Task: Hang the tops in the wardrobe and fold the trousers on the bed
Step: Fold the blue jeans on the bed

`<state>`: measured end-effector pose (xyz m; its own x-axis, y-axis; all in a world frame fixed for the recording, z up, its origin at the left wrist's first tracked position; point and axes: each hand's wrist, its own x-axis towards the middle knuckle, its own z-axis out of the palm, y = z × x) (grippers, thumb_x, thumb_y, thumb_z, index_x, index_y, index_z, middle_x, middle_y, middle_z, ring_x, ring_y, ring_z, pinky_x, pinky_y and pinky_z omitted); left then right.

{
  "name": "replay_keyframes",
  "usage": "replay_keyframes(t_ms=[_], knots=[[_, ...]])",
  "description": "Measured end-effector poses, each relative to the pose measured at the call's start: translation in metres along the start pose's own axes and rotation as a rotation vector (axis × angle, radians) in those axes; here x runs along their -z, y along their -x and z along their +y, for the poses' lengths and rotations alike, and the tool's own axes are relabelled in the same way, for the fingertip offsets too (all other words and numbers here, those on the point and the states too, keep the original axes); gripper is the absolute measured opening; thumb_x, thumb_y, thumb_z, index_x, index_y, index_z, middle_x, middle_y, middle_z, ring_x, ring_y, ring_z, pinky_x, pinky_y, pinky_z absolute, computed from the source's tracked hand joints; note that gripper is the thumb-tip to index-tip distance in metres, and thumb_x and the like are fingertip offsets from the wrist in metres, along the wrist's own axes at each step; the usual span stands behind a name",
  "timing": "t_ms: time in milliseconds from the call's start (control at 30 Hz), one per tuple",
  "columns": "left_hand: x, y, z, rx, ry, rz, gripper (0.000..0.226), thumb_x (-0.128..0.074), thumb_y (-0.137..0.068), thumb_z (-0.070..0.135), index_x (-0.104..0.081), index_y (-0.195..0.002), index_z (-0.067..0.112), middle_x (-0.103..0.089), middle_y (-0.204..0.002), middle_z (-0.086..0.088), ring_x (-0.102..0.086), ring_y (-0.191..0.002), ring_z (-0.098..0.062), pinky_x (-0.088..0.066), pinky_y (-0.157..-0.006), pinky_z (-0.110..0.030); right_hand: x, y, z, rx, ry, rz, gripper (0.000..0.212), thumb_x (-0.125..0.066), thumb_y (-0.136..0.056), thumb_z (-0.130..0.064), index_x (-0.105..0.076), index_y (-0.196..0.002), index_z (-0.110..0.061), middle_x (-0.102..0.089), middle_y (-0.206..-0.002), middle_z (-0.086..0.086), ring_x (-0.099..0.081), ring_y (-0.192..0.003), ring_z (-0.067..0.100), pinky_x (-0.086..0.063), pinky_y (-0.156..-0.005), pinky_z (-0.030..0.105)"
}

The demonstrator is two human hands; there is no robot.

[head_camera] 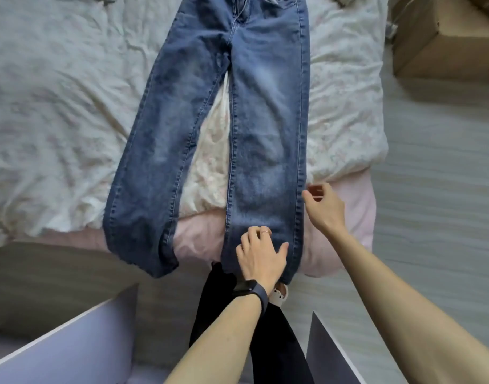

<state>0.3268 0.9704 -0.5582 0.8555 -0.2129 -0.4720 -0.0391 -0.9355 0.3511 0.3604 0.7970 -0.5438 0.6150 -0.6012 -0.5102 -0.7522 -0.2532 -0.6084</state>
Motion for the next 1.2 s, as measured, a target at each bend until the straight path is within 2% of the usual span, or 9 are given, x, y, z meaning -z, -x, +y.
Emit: replay_keyframes(t_ms=[100, 200, 400, 533, 633, 733, 800, 1000, 1200], knots=[[-0.033, -0.004, 0.025, 0.146, -0.026, -0.078, 0.067, -0.061, -0.081, 0.070, -0.055, -0.128, 0.023, -0.041, -0.145, -0.003, -0.027, -0.144, -0.037, -0.024, -0.112, -0.060, 0.002, -0.035, -0.020, 0.051, 0.045, -0.011, 0.033, -0.062, -0.096, -0.039, -0.063, -0.117, -0.013, -0.062, -0.101, -0.005, -0.059, -0.099, 0.017, -0.042, -0.086, 0.027], [-0.058, -0.006, 0.038, 0.196, -0.079, -0.089, 0.079, -0.064, -0.078, 0.070, -0.051, -0.137, 0.019, -0.031, -0.155, -0.014, -0.015, -0.148, -0.048, -0.014, -0.109, -0.072, 0.000, -0.058, -0.025, 0.040, 0.073, -0.092, 0.045, -0.062, -0.095, -0.047, -0.058, -0.124, -0.012, -0.061, -0.106, -0.003, -0.058, -0.102, 0.018, -0.048, -0.093, 0.035], [-0.067, -0.002, 0.041, 0.173, -0.133, -0.119, 0.059, -0.068, -0.084, 0.053, -0.053, -0.135, 0.026, -0.022, -0.158, -0.017, -0.005, -0.148, -0.053, -0.012, -0.109, -0.075, 0.003, -0.075, -0.012, 0.060, 0.049, -0.142, 0.026, -0.066, -0.092, -0.044, -0.062, -0.106, -0.023, -0.071, -0.108, -0.001, -0.070, -0.098, 0.023, -0.056, -0.092, 0.046], [-0.044, 0.012, 0.024, 0.096, -0.063, -0.185, 0.041, -0.056, -0.092, 0.042, -0.054, -0.129, 0.026, -0.032, -0.153, -0.006, -0.026, -0.145, -0.041, -0.027, -0.108, -0.063, 0.009, -0.072, -0.016, -0.018, -0.030, -0.185, 0.033, -0.067, -0.092, -0.047, -0.065, -0.105, -0.017, -0.071, -0.104, 0.003, -0.072, -0.088, 0.021, -0.058, -0.083, 0.043], [-0.002, 0.020, 0.005, 0.108, 0.041, -0.200, 0.036, -0.050, -0.091, 0.031, -0.048, -0.126, 0.020, -0.053, -0.128, -0.004, -0.057, -0.112, -0.038, -0.044, -0.091, -0.048, 0.012, -0.066, -0.038, -0.066, -0.137, -0.210, 0.023, -0.067, -0.093, -0.041, -0.064, -0.091, -0.018, -0.074, -0.100, 0.007, -0.070, -0.077, 0.019, -0.051, -0.062, 0.031], [0.038, 0.025, -0.013, 0.219, 0.141, -0.154, 0.019, -0.052, -0.089, 0.024, -0.046, -0.107, 0.024, -0.059, -0.112, -0.001, -0.059, -0.097, -0.038, -0.048, -0.079, -0.042, 0.006, -0.058, -0.065, -0.098, -0.157, -0.254, 0.011, -0.069, -0.090, -0.024, -0.059, -0.091, -0.019, -0.074, -0.100, 0.013, -0.063, -0.065, 0.017, -0.044, -0.052, 0.026], [0.067, 0.026, -0.029, 0.261, 0.176, -0.129, 0.015, -0.055, -0.088, 0.021, -0.043, -0.096, 0.026, -0.060, -0.103, 0.001, -0.058, -0.088, -0.033, -0.048, -0.074, -0.039, -0.003, -0.049, -0.090, -0.089, -0.192, -0.225, 0.019, -0.067, -0.078, -0.019, -0.057, -0.095, -0.019, -0.073, -0.096, 0.019, -0.059, -0.059, 0.018, -0.046, -0.050, 0.029], [0.141, 0.007, -0.103, 0.325, 0.259, -0.119, 0.014, -0.060, -0.085, 0.015, -0.055, -0.096, 0.022, -0.063, -0.088, -0.001, -0.057, -0.080, -0.027, -0.040, -0.065, -0.031, -0.051, -0.027, -0.163, 0.027, -0.326, -0.078, 0.033, -0.056, -0.063, -0.037, -0.049, -0.095, -0.036, -0.068, -0.087, 0.008, -0.066, -0.080, 0.030, -0.059, -0.079, 0.054], [0.193, -0.018, -0.230, 0.463, 0.340, -0.077, 0.023, -0.060, -0.086, 0.005, -0.072, -0.097, 0.021, -0.070, -0.083, -0.001, -0.064, -0.089, -0.027, -0.041, -0.066, -0.030, -0.144, 0.004, -0.250, 0.194, -0.211, -0.146, 0.031, -0.054, -0.075, -0.033, -0.042, -0.104, -0.034, -0.066, -0.066, -0.001, -0.067, -0.073, 0.029, -0.057, -0.079, 0.048]])
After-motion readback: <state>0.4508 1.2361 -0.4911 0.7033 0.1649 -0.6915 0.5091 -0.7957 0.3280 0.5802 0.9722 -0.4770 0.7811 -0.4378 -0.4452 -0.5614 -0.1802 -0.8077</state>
